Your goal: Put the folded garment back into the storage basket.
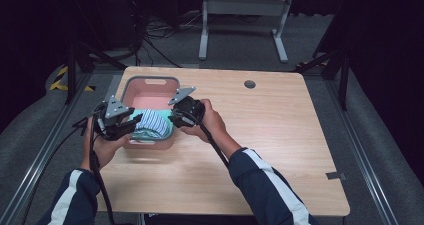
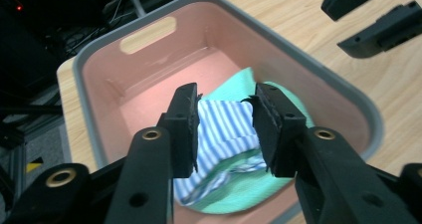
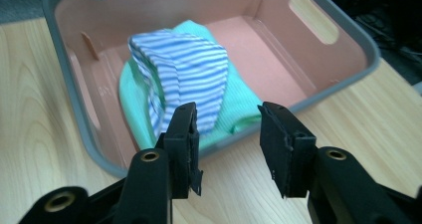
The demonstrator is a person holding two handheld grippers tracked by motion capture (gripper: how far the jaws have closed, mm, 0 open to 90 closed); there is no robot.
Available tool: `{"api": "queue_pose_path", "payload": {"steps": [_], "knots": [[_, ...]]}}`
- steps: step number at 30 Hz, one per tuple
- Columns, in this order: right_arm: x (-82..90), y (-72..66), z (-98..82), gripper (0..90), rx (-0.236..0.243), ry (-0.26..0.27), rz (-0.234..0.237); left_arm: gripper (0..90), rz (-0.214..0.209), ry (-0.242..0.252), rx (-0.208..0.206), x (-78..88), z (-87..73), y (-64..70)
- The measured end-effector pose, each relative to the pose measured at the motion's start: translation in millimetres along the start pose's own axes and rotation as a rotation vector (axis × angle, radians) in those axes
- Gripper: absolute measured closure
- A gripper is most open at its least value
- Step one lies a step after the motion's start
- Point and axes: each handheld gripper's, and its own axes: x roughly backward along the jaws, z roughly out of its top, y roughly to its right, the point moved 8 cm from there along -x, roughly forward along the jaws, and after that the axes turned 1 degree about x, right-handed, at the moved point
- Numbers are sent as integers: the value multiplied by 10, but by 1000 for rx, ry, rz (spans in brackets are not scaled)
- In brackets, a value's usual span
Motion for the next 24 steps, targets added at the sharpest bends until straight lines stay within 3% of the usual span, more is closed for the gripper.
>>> {"api": "queue_pose_path", "payload": {"steps": [9,13,24], "knots": [[264,62,-205,493,15,-11,-39,484,-29,19,-51,47,37,333],[377,81,-317,464,38,-25,-52,428,-38,14,-71,51,44,445],[627,165,-673,355,40,-44,-105,300,-92,23,-104,11,63,750]]}}
